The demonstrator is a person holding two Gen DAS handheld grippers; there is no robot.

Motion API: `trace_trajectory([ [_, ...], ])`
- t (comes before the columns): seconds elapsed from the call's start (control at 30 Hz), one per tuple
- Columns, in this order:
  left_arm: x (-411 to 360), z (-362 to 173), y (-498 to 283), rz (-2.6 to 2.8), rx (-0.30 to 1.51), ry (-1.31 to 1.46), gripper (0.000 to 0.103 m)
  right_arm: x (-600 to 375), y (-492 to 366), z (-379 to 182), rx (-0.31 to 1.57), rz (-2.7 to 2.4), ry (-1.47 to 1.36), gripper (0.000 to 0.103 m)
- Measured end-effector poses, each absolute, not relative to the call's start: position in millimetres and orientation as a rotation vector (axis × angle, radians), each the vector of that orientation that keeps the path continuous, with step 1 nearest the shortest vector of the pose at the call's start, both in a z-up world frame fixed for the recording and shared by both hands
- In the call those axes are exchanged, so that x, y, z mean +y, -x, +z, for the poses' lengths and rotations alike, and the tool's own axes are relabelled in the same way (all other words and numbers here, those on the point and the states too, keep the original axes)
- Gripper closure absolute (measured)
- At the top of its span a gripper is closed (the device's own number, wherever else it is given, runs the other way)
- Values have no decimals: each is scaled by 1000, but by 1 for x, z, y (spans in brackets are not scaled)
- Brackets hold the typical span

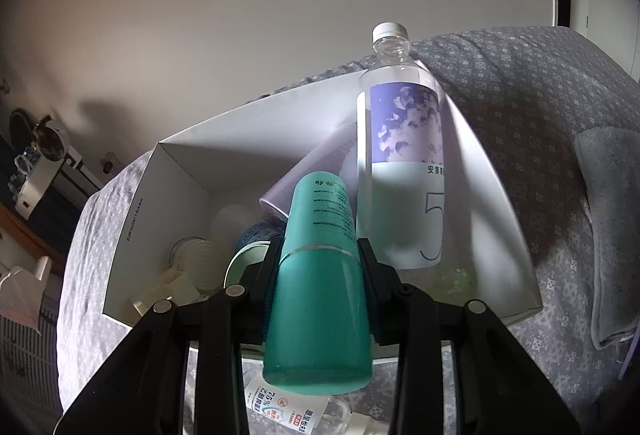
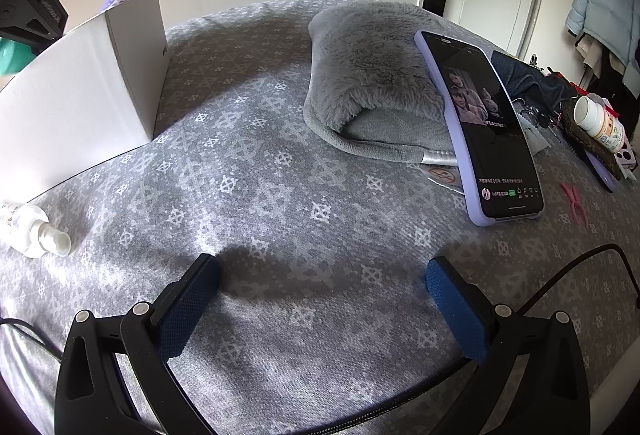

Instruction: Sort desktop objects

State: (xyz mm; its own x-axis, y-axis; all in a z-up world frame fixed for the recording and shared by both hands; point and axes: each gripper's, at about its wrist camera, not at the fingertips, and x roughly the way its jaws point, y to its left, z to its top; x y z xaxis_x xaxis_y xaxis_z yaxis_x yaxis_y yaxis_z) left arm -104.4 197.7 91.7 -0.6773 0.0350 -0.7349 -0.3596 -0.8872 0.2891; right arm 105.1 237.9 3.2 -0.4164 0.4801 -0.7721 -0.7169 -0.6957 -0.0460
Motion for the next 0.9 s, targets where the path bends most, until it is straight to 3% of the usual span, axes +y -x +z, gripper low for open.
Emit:
trace_trajectory([
  [0.1,198,94,102,2609,615,1141,59,238,-105,3,380,2135,1035,0],
  [0.13,199,94,100,2619,634,1134,44,238,-104,3,380,2135,1035,0],
  [0.2,197,100,93,2621,624,1087,30,238,-105,3,380,2135,1035,0],
  [0.37,173,124,71,2671,472,984,22,238,-105,3,380,2135,1035,0],
  [0.47,140,134,53,2762,341,931,13,238,-105,3,380,2135,1035,0],
  [0.53,113,133,41,2834,254,954,0,238,-104,3,380,2135,1035,0],
  [0.73,38,76,27,2938,106,1275,1,238,-104,3,380,2135,1035,0],
  [0.9,17,24,24,2827,141,1440,1,238,-105,3,380,2135,1035,0],
])
